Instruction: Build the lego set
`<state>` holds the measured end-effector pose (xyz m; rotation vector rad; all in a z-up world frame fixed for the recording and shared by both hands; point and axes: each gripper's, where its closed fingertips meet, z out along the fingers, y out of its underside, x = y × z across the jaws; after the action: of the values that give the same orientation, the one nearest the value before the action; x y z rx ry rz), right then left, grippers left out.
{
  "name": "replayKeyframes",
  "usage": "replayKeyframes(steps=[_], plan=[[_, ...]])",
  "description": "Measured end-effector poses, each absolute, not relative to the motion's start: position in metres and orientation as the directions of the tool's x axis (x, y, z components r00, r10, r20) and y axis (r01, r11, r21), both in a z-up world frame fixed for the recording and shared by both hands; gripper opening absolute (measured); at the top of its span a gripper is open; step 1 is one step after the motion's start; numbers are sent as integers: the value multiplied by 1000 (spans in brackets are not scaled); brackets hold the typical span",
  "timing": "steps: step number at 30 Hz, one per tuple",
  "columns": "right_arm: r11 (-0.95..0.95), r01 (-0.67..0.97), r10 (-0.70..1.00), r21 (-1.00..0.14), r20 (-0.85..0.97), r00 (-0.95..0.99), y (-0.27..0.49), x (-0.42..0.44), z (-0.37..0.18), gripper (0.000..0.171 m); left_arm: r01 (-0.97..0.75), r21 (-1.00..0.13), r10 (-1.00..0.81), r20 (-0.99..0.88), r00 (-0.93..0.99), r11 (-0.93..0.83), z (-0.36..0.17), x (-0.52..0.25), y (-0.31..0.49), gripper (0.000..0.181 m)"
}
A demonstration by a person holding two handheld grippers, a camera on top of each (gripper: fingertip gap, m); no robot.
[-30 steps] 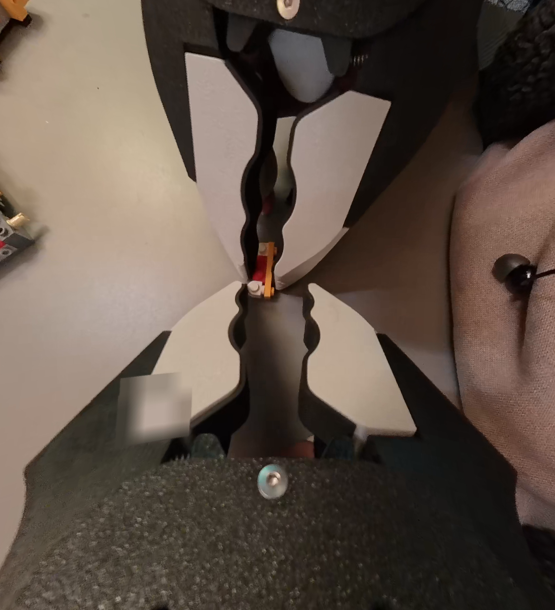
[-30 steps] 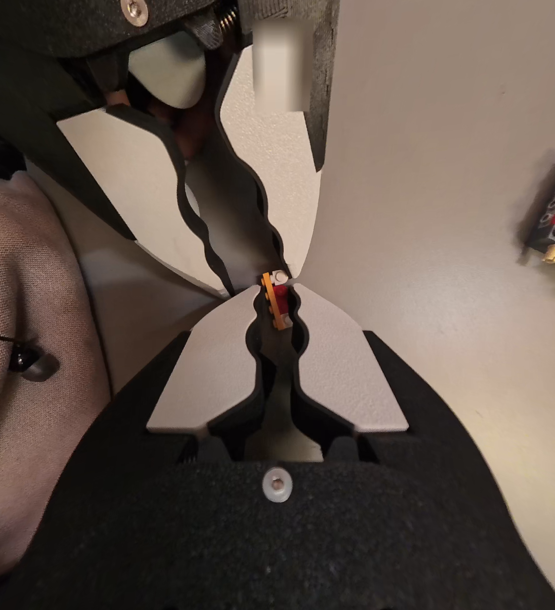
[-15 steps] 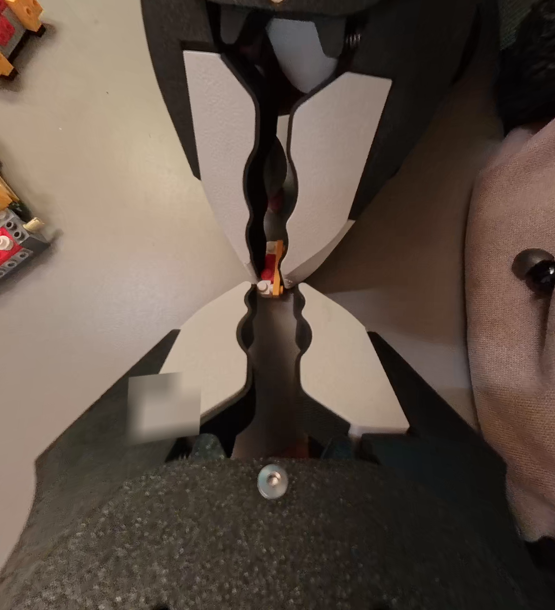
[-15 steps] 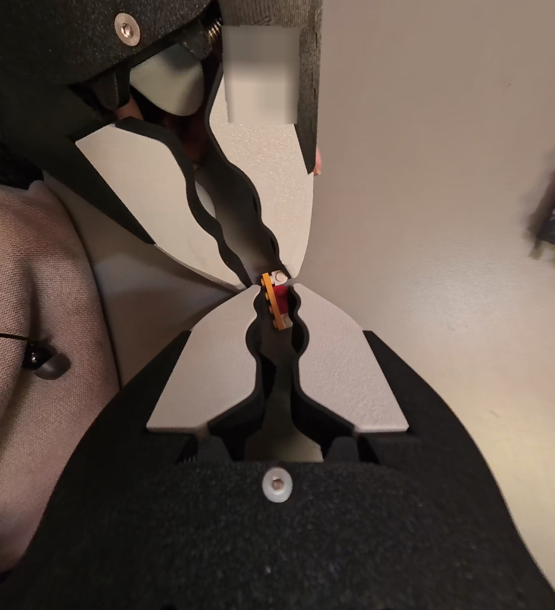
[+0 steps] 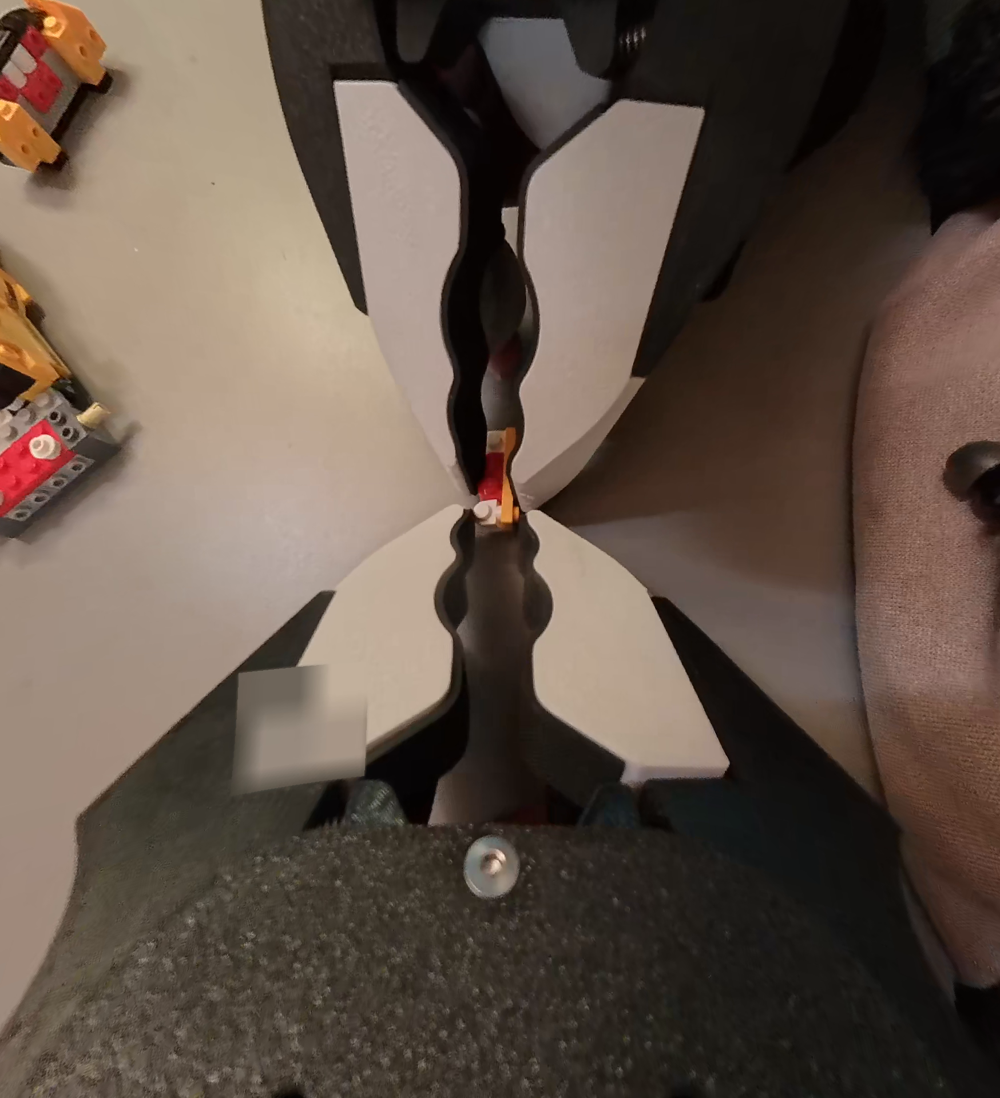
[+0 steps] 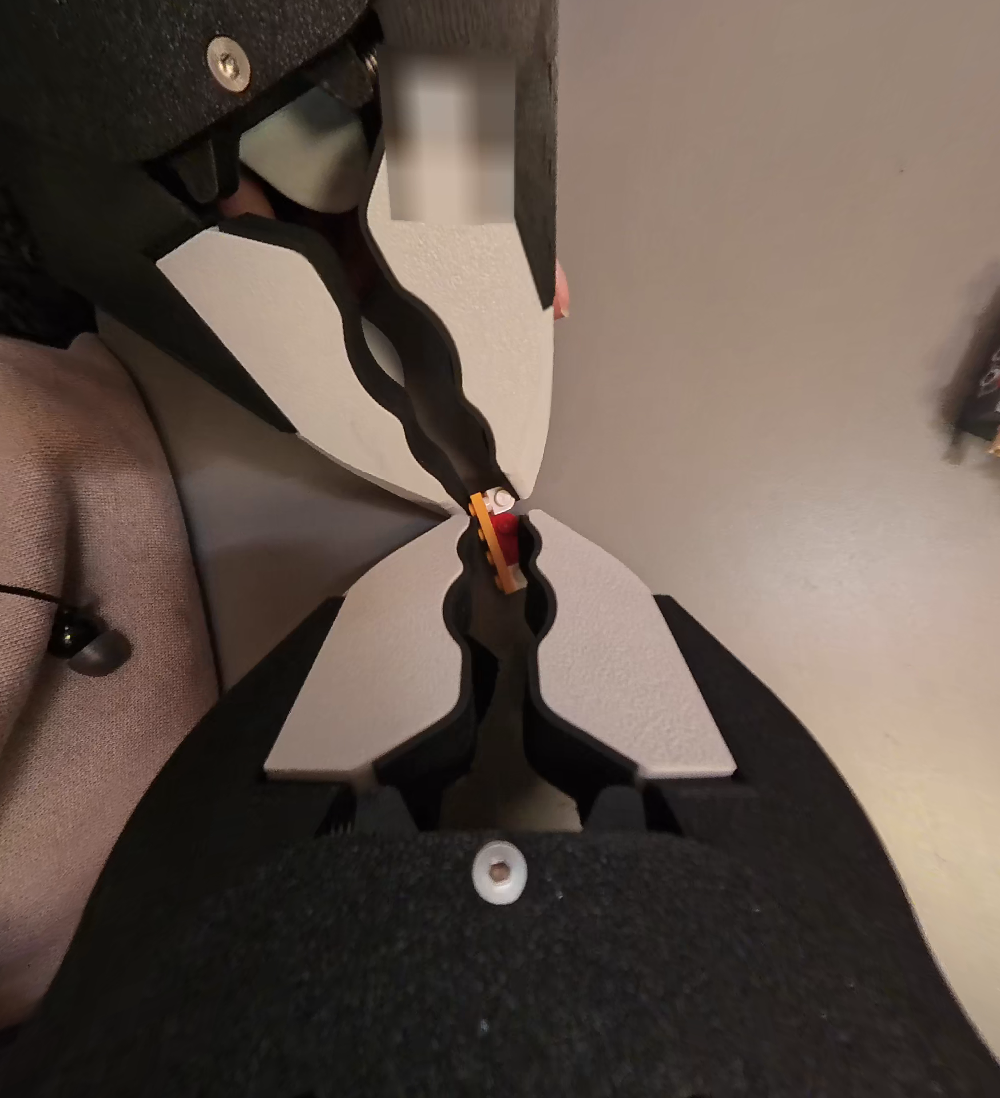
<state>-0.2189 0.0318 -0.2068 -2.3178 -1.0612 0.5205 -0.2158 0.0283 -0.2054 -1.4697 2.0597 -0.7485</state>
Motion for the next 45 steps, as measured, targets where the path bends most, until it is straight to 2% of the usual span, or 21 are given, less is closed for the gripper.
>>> replayKeyframes(steps=[8, 15, 18, 23, 26, 30, 33, 42, 43, 45], plan=[[-496, 585, 789, -641, -51, 612, 34, -219, -202, 12, -657, -690, -945, -131, -299, 304, -201, -216, 30, 13], [-405, 629, 809, -664, 61, 585, 30, -220, -200, 12, -611, -640, -884, -301, -358, 466, -200, -216, 28, 13], [-391, 654, 818, -648, 81, 569, 28, -219, -203, 12, -581, -569, -813, -430, -393, 581, -202, -216, 26, 13], [-382, 653, 817, -654, 91, 569, 28, -221, -202, 12, -586, -584, -827, -409, -385, 562, -201, -217, 26, 13], [-385, 642, 819, -663, 75, 569, 28, -222, -201, 13, -567, -642, -855, -346, -386, 516, -200, -216, 25, 13], [-376, 620, 808, -688, 84, 583, 33, -220, -194, 13, -572, -778, -942, -72, -329, 259, -191, -215, 28, 16], [-366, 606, 802, -706, 91, 591, 37, -217, -189, 13, -554, -817, -952, 23, -304, 157, -182, -214, 33, 16], [-301, 628, 808, -718, 157, 567, 41, -214, -189, 13, -544, -819, -946, 6, -323, 181, -182, -216, 30, 9], [-302, 626, 805, -719, 159, 571, 42, -212, -189, 13, -546, -817, -945, 2, -327, 187, -182, -217, 30, 3], [-303, 628, 807, -717, 158, 569, 42, -211, -191, 13, -549, -810, -945, -18, -326, 205, -184, -216, 30, 2]])
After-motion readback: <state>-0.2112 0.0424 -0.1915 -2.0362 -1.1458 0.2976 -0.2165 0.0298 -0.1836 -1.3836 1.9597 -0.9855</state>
